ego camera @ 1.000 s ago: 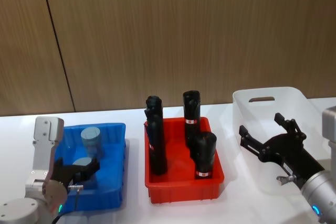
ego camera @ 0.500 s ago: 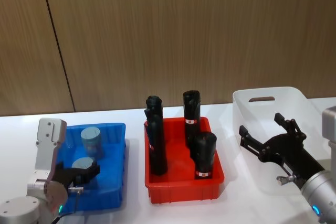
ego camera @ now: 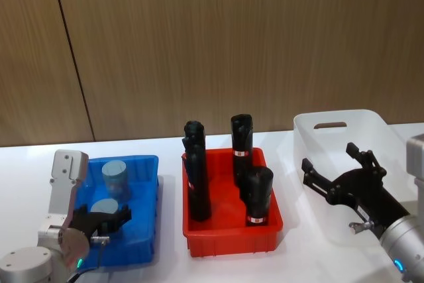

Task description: Pick the cotton swabs from the blue box and place them into the white box.

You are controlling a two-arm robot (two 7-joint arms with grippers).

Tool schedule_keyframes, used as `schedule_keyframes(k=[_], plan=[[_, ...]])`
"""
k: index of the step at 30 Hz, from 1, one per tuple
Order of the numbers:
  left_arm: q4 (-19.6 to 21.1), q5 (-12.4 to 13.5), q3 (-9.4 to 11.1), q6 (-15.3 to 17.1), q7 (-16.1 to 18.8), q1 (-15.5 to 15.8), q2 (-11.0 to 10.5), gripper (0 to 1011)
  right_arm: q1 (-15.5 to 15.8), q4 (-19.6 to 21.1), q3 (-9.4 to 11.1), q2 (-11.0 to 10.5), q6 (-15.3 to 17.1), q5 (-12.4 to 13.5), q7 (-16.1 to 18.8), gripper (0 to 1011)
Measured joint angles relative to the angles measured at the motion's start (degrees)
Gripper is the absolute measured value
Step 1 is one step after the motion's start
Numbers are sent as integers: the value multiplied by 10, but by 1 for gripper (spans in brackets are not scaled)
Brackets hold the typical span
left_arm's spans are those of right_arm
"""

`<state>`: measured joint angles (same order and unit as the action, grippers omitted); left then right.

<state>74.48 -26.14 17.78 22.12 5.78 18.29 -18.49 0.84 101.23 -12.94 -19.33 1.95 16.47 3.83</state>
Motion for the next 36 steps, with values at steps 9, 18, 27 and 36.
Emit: schedule_keyframes(k=[9,18,27,36], plan=[[-7,1,-1,-1,-11,2,2,783,0,0,0,0,0,0,0,1001],[-4,-2,-3,-7,-11,-1,2,669,0,0,0,0,0,0,0,1001],[13,-1,-5,-36,-7,-10,2,669,0,0,0,0,0,0,0,1001],[45,11,-5,-78,-25,-19,-2,669,0,0,0,0,0,0,0,1002]])
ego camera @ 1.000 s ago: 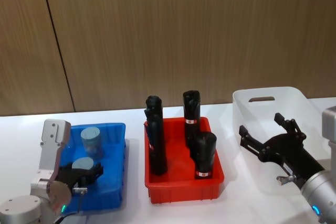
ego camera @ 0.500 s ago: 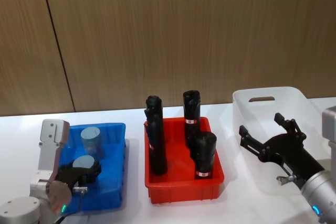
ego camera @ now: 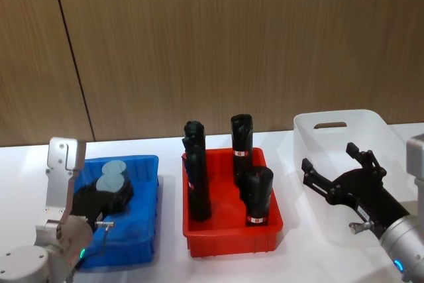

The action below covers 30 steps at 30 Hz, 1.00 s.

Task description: Pick the cotton swabs from the blue box and place them into the white box.

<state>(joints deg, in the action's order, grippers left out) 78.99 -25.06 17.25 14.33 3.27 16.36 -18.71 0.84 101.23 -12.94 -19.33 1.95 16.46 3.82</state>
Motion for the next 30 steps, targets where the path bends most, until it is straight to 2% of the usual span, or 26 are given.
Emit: schedule_keyframes(k=[12,18,30], plan=[[47,12,0,-38,-60,-9,-9,669,0,0,0,0,0,0,0,1002],[69,15,0,-50,-108,-9,-13,669,0,0,0,0,0,0,0,1002],[85,11,3,-57,-199,-3,-17,669,0,0,0,0,0,0,0,1001]])
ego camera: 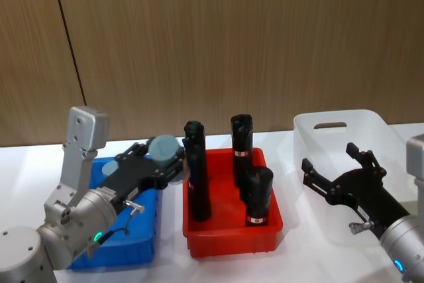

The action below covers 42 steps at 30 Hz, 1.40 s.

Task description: Pick the cotton swabs from the blue box and place them into the white box.

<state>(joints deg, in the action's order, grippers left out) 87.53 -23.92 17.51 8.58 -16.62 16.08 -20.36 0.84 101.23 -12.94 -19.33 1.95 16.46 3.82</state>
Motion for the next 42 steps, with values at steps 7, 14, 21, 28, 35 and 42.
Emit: schedule_keyframes(k=[7,14,21,28,35,42], plan=[[1,-9,3,-2,-60,7,0,669,0,0,0,0,0,0,0,1002],[-7,-20,6,-2,-129,18,1,669,0,0,0,0,0,0,0,1002],[-21,-27,9,7,-191,30,3,670,0,0,0,0,0,0,0,1001],[-35,-28,14,22,-241,43,6,669,0,0,0,0,0,0,0,1002],[-44,-27,17,31,-268,52,7,670,0,0,0,0,0,0,0,1001],[-49,-25,19,36,-282,57,7,669,0,0,0,0,0,0,2,1002]])
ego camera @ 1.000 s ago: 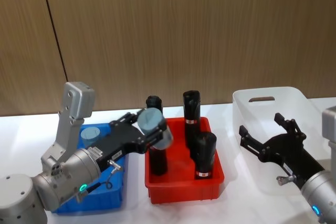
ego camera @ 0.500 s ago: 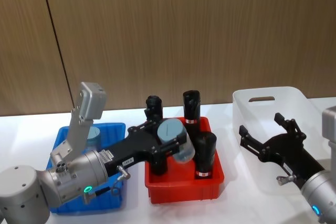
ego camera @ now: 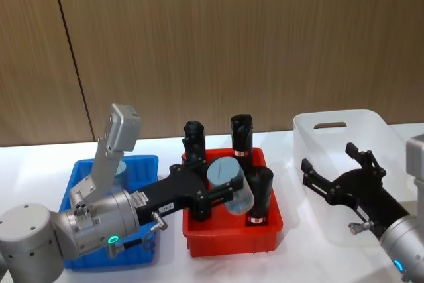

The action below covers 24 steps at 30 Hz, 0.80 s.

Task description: Pick the cotton swabs from the blue box and place them into the white box.

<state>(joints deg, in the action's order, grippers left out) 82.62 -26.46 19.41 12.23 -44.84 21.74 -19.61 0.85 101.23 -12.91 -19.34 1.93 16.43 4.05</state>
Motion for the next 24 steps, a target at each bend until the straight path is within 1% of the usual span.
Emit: schedule_keyframes(k=[6,9,12,13,16,17,19,21,22,24], plan=[[-3,1,1,3,-8,2,0,669,0,1,0,-3,-1,-3,14,1001],[-4,1,1,4,-11,3,0,669,0,3,0,-5,-2,-5,27,1002],[-4,1,2,4,-13,4,1,669,0,5,1,-10,-2,-6,48,1001],[-4,1,2,5,-13,4,1,669,0,5,1,-10,-2,-6,48,1001],[-5,1,2,5,-15,5,1,669,-1,8,1,-16,1,-7,73,1001],[-5,1,2,5,-15,5,1,669,-1,8,1,-16,1,-7,73,1002],[-5,1,2,5,-16,5,1,669,-2,9,1,-19,4,-7,89,1001],[-6,1,2,6,-16,5,1,669,-4,11,2,-24,10,-7,113,1001],[-6,1,2,6,-17,5,1,670,-4,11,2,-24,10,-7,113,1001],[-6,1,2,6,-17,5,1,669,-6,11,2,-27,16,-7,133,1002]])
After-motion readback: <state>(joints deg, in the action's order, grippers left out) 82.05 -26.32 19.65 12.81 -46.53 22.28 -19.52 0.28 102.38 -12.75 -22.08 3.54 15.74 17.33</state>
